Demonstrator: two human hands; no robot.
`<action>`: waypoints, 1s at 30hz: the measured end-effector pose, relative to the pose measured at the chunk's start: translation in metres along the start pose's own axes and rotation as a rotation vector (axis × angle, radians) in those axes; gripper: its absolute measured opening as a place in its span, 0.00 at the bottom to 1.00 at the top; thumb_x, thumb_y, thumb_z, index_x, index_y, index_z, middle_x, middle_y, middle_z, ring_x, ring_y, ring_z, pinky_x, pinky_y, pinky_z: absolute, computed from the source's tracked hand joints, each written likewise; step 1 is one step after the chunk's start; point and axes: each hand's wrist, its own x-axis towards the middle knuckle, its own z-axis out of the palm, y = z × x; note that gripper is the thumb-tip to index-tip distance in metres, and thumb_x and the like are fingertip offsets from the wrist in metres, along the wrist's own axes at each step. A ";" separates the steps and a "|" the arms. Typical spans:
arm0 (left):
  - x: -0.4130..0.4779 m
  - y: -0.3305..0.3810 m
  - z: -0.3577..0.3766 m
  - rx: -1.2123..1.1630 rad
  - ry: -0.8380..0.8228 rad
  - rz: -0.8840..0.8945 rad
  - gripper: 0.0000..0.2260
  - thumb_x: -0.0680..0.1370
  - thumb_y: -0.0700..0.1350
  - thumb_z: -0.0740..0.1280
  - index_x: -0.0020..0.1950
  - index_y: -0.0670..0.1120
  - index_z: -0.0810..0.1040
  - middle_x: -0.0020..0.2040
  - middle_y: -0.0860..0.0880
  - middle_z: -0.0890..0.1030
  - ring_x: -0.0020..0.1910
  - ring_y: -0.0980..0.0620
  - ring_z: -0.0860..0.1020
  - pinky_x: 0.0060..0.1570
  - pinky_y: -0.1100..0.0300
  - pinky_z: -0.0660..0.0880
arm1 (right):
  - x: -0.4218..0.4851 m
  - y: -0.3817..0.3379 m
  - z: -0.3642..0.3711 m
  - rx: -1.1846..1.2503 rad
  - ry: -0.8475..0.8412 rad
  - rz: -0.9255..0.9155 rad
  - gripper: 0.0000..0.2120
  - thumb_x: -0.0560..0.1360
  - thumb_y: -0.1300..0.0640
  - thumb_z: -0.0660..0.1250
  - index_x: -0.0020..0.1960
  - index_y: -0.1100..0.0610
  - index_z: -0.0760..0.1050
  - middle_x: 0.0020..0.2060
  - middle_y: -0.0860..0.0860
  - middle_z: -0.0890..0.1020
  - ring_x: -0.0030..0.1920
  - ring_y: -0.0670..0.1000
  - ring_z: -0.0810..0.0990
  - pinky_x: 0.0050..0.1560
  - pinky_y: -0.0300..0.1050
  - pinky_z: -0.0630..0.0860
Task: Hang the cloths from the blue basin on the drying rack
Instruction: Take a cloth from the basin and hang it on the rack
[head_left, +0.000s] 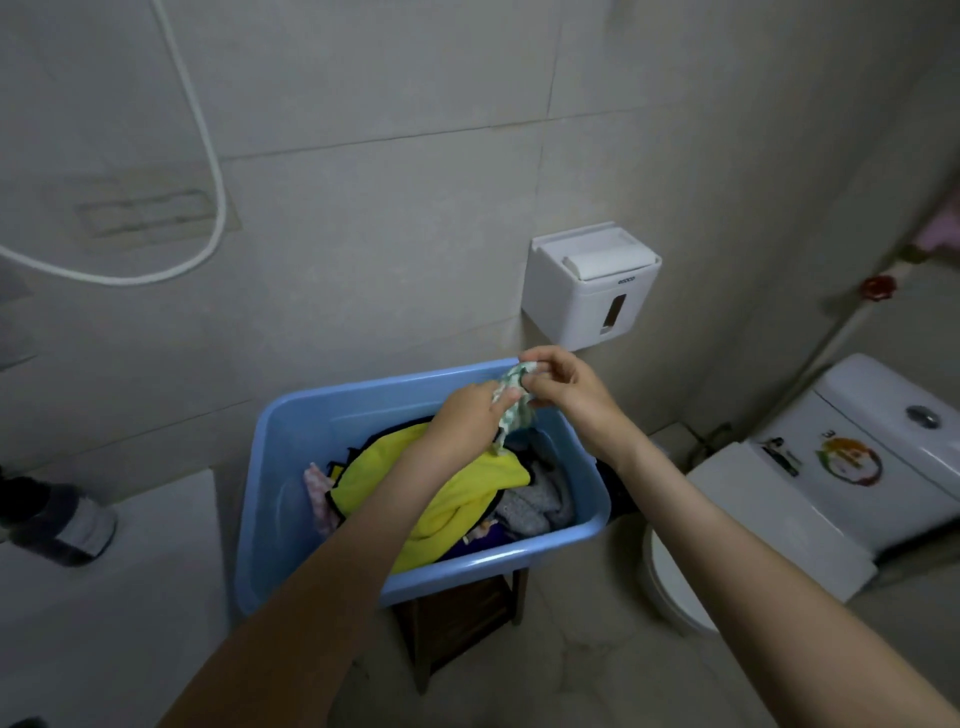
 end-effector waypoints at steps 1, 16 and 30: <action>-0.001 0.006 -0.001 0.030 -0.044 0.028 0.16 0.83 0.49 0.56 0.59 0.38 0.76 0.56 0.38 0.79 0.56 0.40 0.76 0.54 0.53 0.70 | -0.002 0.000 -0.003 0.009 0.026 -0.003 0.11 0.75 0.70 0.64 0.53 0.57 0.73 0.45 0.57 0.73 0.44 0.51 0.75 0.44 0.41 0.76; -0.025 0.093 0.048 0.105 -0.068 0.412 0.01 0.80 0.41 0.56 0.50 0.44 0.64 0.41 0.44 0.75 0.39 0.42 0.71 0.35 0.52 0.64 | -0.113 -0.025 -0.083 -0.346 0.505 0.118 0.08 0.74 0.65 0.60 0.47 0.58 0.77 0.38 0.53 0.77 0.36 0.49 0.74 0.35 0.41 0.71; -0.156 0.179 0.152 0.150 -0.380 0.860 0.14 0.79 0.46 0.62 0.35 0.49 0.62 0.32 0.48 0.71 0.36 0.43 0.72 0.32 0.53 0.63 | -0.349 -0.013 -0.123 -0.436 0.858 0.497 0.08 0.74 0.59 0.60 0.37 0.57 0.72 0.30 0.54 0.78 0.30 0.50 0.76 0.28 0.39 0.72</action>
